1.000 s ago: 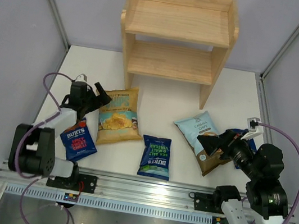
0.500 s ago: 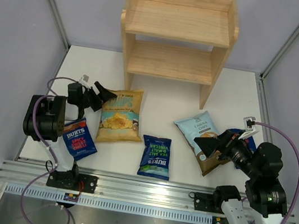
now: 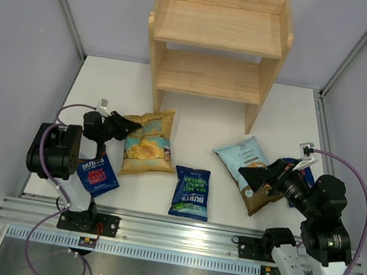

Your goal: Place and organize the chips bags onto the shelf

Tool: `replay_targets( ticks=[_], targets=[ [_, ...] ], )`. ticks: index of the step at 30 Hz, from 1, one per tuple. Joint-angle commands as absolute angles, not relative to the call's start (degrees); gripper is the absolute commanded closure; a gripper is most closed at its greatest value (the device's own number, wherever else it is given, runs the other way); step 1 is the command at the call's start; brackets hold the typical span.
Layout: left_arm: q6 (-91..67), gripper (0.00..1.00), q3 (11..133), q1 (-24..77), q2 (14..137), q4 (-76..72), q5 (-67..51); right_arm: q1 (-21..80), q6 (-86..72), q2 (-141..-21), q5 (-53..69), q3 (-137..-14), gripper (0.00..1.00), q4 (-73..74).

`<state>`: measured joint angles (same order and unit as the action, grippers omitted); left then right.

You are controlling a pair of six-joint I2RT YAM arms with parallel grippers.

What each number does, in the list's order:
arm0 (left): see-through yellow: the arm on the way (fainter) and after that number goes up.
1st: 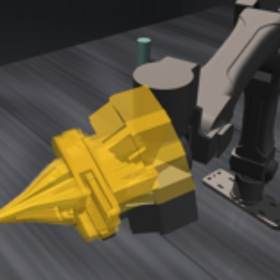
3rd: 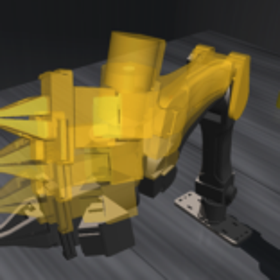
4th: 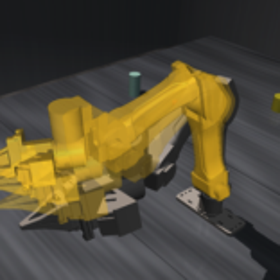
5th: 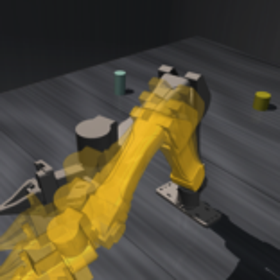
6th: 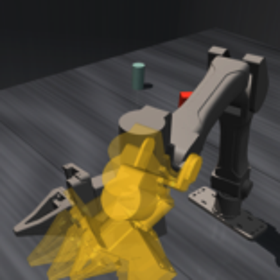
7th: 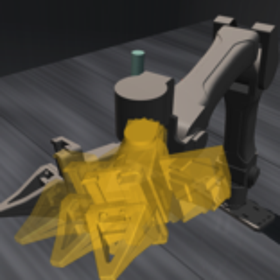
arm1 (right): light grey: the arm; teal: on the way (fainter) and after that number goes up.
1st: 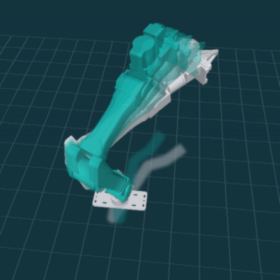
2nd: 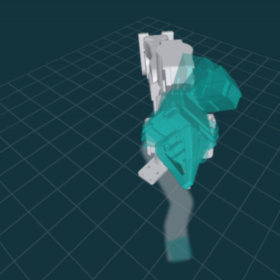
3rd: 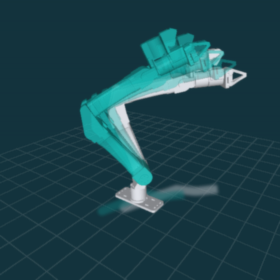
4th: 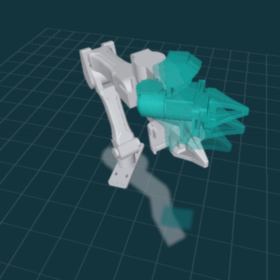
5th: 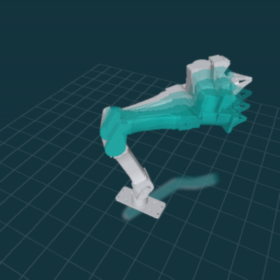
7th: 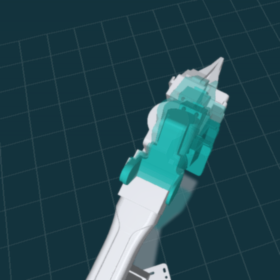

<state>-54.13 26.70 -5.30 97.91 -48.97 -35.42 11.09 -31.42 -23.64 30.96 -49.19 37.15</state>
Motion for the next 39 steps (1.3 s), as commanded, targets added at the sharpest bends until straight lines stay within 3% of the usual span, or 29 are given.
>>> replay_targets(
  ticks=[1,8,17,22,27,31,39],
  targets=[
    [-57.9,0.82,24.2,-4.2,91.9,-55.5,-33.6,11.3,-32.5,-23.8,30.8,-48.0,0.01,33.2],
    [-64.8,0.96,18.9,-2.9,78.9,-53.4,-31.7,11.3,-37.6,-28.9,36.7,-43.3,0.00,22.4],
    [-68.7,0.99,18.5,-1.7,56.0,-37.6,-30.4,12.4,-48.9,-37.6,41.8,-33.8,0.01,0.2],
    [-68.9,1.00,23.5,-1.0,46.2,-25.9,-29.4,19.0,-48.6,-43.5,38.6,-30.2,0.01,-12.9],
    [-73.2,1.00,28.0,1.6,45.7,-26.9,-34.4,27.5,-43.6,-49.6,33.6,-29.4,0.01,-25.0],
    [-73.1,1.00,33.0,5.7,45.1,-24.6,-34.5,35.3,-36.7,-54.5,27.5,-33.0,0.01,-26.5],
    [-74.4,1.00,41.3,17.1,45.8,-22.9,-30.1,40.3,-30.8,-62.4,23.9,-36.6,0.01,-35.2]
  ],
)
